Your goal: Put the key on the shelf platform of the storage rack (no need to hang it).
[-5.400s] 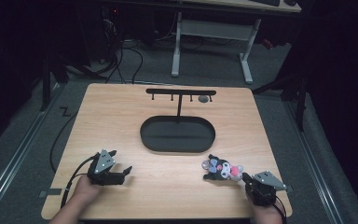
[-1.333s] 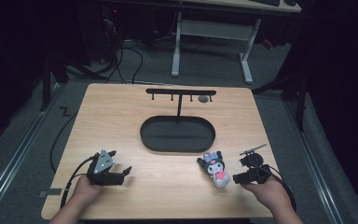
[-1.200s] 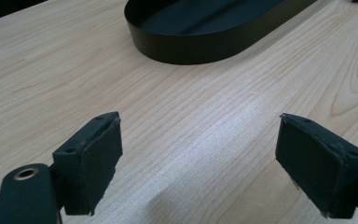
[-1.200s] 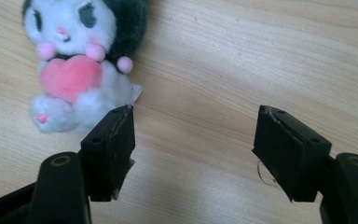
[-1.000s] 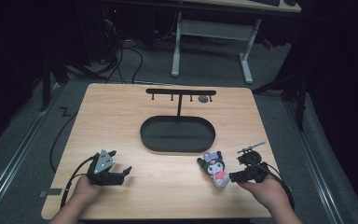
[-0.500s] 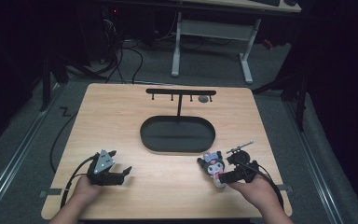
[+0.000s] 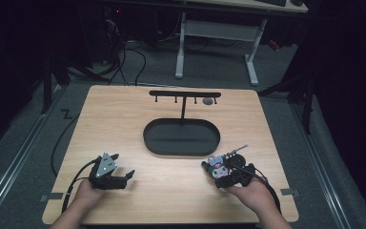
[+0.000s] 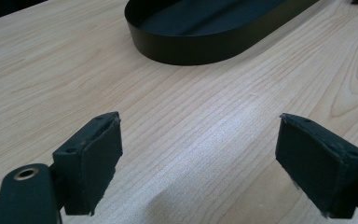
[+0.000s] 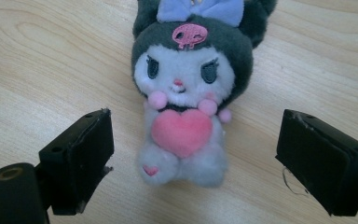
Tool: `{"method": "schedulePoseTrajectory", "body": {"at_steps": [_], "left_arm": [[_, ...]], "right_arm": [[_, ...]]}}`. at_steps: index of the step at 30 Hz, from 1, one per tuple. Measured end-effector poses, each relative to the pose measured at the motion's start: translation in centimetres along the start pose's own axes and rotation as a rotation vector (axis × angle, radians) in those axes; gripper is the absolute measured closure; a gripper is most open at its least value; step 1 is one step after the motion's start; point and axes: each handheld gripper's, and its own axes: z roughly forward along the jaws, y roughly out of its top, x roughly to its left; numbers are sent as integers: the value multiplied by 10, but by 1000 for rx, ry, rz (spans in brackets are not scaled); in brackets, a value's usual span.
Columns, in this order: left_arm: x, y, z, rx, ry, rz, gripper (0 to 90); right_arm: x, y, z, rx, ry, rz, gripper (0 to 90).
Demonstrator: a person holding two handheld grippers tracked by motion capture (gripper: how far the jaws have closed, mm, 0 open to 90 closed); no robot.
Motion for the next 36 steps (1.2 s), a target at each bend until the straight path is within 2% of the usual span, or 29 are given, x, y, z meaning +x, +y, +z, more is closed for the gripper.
{"method": "schedulePoseTrajectory", "body": {"at_steps": [10,15,18,19,22,32,33,36], "left_arm": [[0,0,0,-2,-1,-2,154],[0,0,0,-1,0,-1,154],[0,0,0,-2,0,-2,154],[0,0,0,-2,0,-1,154],[0,0,0,-1,0,-1,154],[0,0,0,-3,0,-3,154],[0,0,0,-3,0,-3,154],[0,0,0,-3,0,-2,154]], "right_arm": [[6,3,13,12,-1,-16,137],[5,2,20,14,1,7,152],[5,1,24,28,2,-2,153],[3,0,27,19,8,-20,154],[5,-2,31,39,6,-11,169],[6,-5,38,51,-6,-11,267],[6,-6,39,37,-2,-10,280],[5,-7,38,44,-1,3,311]]}}
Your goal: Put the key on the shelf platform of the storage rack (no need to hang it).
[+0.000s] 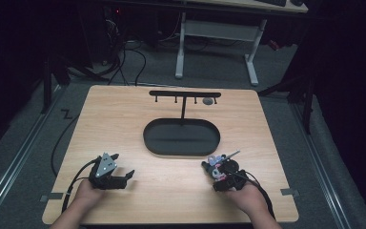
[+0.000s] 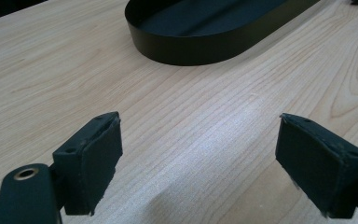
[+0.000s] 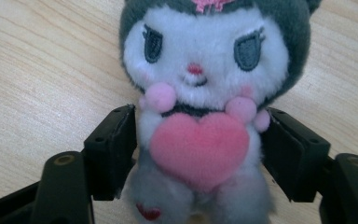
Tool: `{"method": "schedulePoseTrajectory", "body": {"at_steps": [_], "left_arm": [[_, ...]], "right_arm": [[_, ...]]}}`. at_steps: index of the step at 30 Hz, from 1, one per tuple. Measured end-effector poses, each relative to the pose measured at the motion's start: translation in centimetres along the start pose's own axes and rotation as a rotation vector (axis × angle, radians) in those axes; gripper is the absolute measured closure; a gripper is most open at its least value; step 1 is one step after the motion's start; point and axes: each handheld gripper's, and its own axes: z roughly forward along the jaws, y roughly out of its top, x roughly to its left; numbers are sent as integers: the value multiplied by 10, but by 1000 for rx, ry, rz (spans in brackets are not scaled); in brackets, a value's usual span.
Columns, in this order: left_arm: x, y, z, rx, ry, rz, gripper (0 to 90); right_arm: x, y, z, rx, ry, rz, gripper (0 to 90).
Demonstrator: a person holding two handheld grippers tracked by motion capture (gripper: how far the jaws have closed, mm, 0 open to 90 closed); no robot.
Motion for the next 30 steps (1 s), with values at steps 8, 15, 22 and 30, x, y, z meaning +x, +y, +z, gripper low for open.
{"method": "schedulePoseTrajectory", "body": {"at_steps": [8,15,22,30], "left_arm": [[0,0,0,2,0,2,154],[0,0,0,3,1,2,154],[0,0,0,2,0,1,154],[0,0,0,2,1,1,154]], "right_arm": [[-2,-4,-2,-3,16,-4,429],[-2,-5,-5,-16,4,-18,465],[-2,-2,-11,-31,-6,-13,469],[-3,-1,-17,-45,6,-10,469]]}}
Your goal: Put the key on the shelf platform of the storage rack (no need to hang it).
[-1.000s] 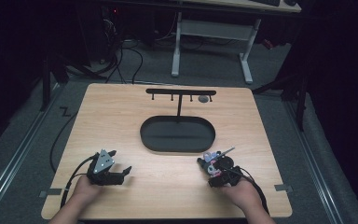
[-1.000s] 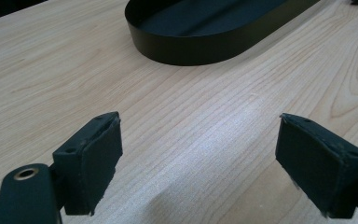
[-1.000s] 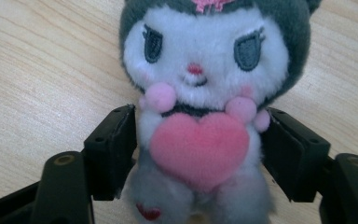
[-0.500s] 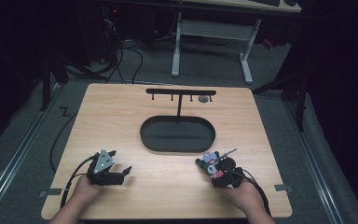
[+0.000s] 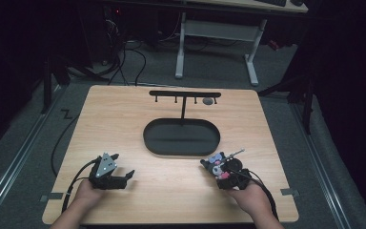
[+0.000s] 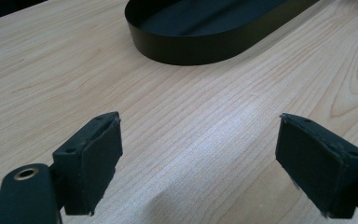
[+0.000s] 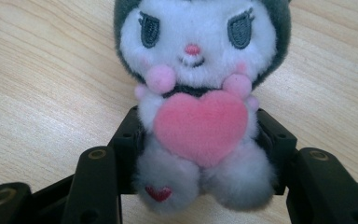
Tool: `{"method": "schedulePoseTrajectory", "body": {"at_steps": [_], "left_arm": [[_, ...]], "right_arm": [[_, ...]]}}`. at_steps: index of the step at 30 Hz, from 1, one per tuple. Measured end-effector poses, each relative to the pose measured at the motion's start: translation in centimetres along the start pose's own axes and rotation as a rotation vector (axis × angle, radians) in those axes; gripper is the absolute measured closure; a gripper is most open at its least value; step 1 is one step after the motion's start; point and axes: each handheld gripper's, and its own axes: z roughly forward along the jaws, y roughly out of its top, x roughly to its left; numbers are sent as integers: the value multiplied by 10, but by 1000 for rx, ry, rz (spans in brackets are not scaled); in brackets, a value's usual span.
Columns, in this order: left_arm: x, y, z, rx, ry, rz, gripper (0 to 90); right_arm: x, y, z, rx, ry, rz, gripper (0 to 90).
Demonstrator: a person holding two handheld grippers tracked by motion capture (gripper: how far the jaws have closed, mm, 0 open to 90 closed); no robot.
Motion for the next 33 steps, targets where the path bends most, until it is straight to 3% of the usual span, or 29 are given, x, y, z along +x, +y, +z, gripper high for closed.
{"method": "schedulePoseTrajectory", "body": {"at_steps": [13,33], "left_arm": [[0,0,0,-2,0,-1,154],[0,0,0,-3,-3,-2,154]], "right_arm": [[-1,6,-7,-22,0,2,469],[5,30,-13,-54,8,-1,469]]}}
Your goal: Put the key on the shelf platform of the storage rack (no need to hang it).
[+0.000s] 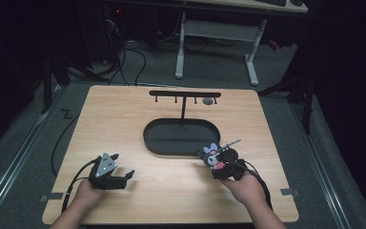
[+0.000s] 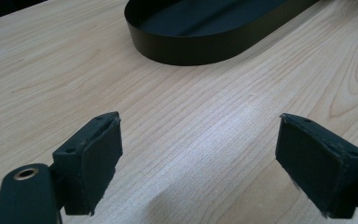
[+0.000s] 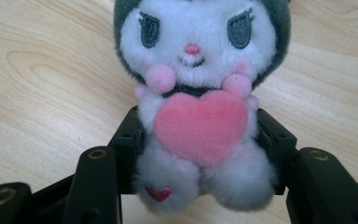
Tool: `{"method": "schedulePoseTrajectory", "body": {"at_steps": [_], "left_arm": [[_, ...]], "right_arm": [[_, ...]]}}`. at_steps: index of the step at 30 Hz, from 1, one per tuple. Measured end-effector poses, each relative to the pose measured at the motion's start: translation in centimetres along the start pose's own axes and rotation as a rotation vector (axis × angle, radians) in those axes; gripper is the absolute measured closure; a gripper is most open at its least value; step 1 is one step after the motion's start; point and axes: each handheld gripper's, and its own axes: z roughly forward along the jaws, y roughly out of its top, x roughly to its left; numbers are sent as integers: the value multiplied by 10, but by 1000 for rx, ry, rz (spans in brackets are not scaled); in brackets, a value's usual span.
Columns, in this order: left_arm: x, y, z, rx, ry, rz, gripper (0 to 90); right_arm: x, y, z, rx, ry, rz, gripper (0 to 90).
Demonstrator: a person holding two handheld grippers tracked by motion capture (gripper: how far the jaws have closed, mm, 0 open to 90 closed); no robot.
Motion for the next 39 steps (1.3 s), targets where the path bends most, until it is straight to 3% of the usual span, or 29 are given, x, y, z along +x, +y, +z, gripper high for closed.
{"method": "schedulePoseTrajectory", "body": {"at_steps": [16,39], "left_arm": [[0,0,0,-1,-1,-2,154],[1,0,-1,-3,-2,-9,154]], "right_arm": [[0,23,-14,-24,-13,2,470],[7,54,-6,-24,-17,-29,470]]}}
